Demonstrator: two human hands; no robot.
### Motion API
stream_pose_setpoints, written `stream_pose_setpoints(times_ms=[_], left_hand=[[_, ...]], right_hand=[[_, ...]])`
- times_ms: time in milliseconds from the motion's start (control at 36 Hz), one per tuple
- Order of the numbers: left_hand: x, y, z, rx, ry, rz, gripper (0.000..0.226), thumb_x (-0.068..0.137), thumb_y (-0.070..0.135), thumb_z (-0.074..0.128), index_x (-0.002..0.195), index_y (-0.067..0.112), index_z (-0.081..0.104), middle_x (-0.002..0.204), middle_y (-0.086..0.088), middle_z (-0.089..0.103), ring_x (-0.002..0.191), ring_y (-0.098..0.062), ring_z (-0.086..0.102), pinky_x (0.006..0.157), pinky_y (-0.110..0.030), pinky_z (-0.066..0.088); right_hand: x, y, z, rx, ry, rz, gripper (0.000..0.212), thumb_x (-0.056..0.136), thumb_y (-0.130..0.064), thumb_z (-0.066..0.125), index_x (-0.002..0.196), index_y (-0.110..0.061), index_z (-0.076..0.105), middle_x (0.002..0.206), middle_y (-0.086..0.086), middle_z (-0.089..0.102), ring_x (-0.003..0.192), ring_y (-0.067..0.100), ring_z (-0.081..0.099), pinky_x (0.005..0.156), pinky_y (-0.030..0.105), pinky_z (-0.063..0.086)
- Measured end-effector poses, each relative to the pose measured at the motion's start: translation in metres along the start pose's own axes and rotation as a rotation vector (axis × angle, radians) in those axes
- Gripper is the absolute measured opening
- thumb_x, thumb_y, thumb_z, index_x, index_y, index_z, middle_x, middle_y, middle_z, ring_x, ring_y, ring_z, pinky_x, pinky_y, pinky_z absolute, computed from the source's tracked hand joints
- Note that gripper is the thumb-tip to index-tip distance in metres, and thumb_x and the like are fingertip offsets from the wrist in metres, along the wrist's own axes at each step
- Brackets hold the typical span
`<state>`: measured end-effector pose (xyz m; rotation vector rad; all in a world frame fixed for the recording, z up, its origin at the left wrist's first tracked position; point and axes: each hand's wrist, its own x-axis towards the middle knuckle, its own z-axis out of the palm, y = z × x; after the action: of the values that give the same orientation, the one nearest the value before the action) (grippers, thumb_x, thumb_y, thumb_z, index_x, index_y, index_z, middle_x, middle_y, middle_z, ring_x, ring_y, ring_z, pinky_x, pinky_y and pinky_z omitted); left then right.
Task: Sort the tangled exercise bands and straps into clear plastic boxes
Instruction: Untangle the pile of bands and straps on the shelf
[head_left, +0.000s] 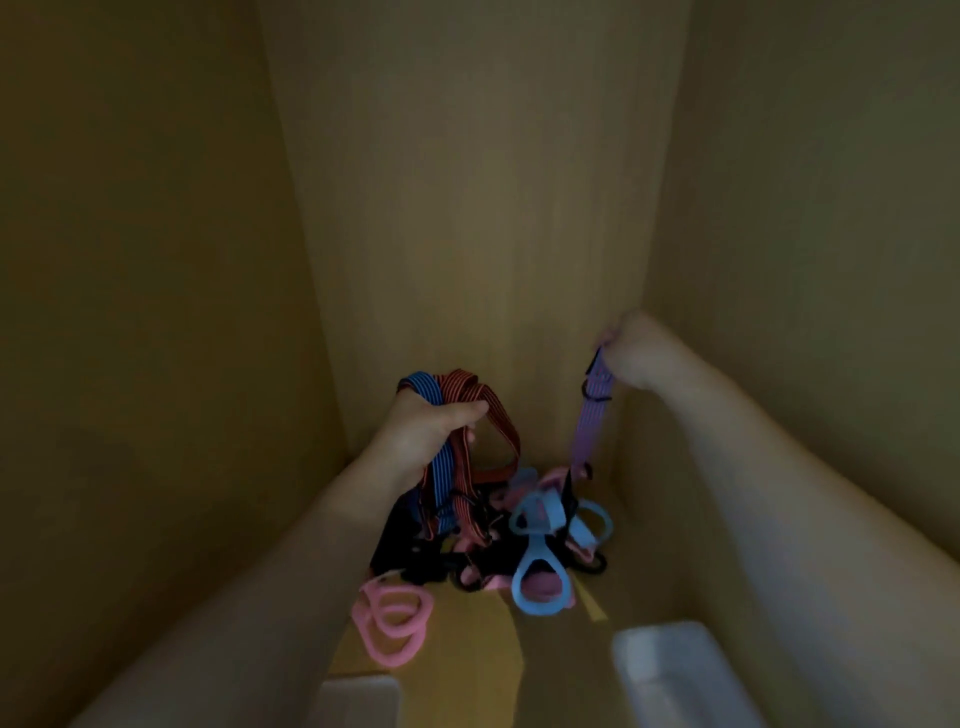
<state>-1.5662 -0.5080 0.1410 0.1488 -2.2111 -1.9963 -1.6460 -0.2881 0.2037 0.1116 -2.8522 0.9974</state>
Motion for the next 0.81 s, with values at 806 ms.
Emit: stream_pose_setpoints(times_ms=[806], left_hand=[[0.000,0.072,-0.011,-0.159,0.075,0.120,0.021,0.075,0.014,0.080,0.079,-0.001,0.065,0.053,-0.005,0.058,0.046,-0.019,0.056,0.054,-0.028,0.049]], right_hand=[[-0.011,-0.106,0.018,0.944,-0.183,-0.407,0.028,0.077,0.013,0.068,0.078,-0.011,0.053,0.071,0.007,0.055,0.043,0.000,0.052,0.041,0.012,0.037]])
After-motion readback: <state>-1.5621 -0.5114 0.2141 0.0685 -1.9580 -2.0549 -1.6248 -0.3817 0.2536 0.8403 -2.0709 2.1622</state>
